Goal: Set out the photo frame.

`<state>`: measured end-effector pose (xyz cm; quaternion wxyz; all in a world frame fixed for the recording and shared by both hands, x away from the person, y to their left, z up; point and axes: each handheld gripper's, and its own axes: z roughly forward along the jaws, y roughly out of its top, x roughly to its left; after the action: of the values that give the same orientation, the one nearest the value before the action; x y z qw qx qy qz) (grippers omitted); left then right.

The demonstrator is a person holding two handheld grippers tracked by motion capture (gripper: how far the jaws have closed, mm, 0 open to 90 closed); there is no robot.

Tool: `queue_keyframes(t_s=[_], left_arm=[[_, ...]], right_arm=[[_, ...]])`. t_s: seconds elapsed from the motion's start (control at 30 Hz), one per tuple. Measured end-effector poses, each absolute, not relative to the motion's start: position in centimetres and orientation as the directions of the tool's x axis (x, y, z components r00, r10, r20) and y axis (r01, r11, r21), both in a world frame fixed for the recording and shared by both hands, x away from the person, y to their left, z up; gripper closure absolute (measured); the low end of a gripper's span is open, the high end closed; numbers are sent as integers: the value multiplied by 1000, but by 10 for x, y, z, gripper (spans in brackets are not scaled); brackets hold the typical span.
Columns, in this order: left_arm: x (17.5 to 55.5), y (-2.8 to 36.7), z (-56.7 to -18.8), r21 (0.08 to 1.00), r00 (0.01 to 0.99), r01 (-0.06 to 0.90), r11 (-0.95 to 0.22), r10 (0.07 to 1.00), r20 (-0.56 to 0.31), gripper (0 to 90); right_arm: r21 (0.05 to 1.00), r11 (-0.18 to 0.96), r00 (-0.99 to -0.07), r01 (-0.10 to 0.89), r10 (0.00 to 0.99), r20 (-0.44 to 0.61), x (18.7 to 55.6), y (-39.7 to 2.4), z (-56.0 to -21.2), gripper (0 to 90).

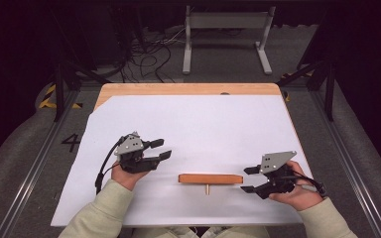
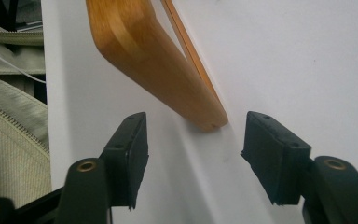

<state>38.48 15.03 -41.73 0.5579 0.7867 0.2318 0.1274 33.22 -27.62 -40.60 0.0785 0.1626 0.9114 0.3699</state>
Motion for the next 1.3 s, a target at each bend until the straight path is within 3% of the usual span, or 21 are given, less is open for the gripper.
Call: queue_keyframes(t_s=[0.2,0.3,0.33,0.4,0.47,1.3], left_arm=[[385,150,-418,937,860,222,-269,507,-58,475],[385,149,-418,937,860,225,-268,506,-62,478],[385,149,-418,937,860,225,-268,506,-62,478],[385,149,-418,936,860,225,-270,506,-60,479],[385,149,-418,936,860,225,-270,506,-60,480],[384,151,-418,933,858,227,-279,510,-57,473]], right_arm=[[699,663,-935,266,354,19,329,-282,-412,578],[680,680,-942,274,334,45,328,-281,-417,739],[680,680,-942,274,334,45,328,-281,-417,739],[675,689,-950,263,305,59,328,-277,-421,849],[671,693,-952,262,298,65,328,-274,-423,883],[653,655,-912,380,385,145,348,-259,-448,900]])
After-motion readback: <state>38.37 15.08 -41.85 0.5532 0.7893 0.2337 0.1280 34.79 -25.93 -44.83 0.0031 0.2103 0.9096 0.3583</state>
